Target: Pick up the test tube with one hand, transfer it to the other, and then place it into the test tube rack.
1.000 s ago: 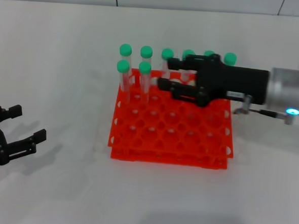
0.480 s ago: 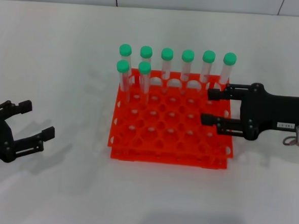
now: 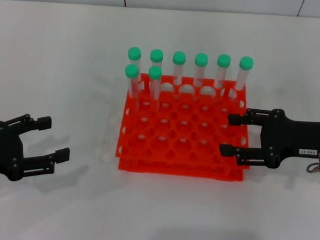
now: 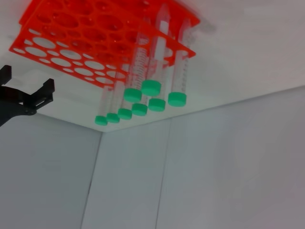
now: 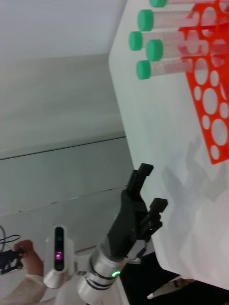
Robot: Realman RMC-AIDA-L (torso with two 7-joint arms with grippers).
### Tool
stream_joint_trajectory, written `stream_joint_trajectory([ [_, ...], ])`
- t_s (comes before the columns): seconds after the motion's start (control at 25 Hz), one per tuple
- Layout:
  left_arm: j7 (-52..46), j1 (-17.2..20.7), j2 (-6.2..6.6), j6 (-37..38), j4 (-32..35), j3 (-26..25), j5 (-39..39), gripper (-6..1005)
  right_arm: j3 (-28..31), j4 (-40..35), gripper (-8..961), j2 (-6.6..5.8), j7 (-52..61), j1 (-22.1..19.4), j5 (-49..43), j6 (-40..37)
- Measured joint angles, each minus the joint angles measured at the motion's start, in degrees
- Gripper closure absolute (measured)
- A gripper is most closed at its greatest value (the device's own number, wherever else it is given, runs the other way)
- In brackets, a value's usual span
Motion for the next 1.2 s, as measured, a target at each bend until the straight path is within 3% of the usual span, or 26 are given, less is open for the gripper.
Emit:
stream_joint_trajectory([
  [1.2, -3.0, -2.9, 0.52, 2.1, 0.1, -0.3, 4.7, 120, -0.2, 0.0, 224, -0.2, 0.0, -0.3, -2.5, 0.6],
])
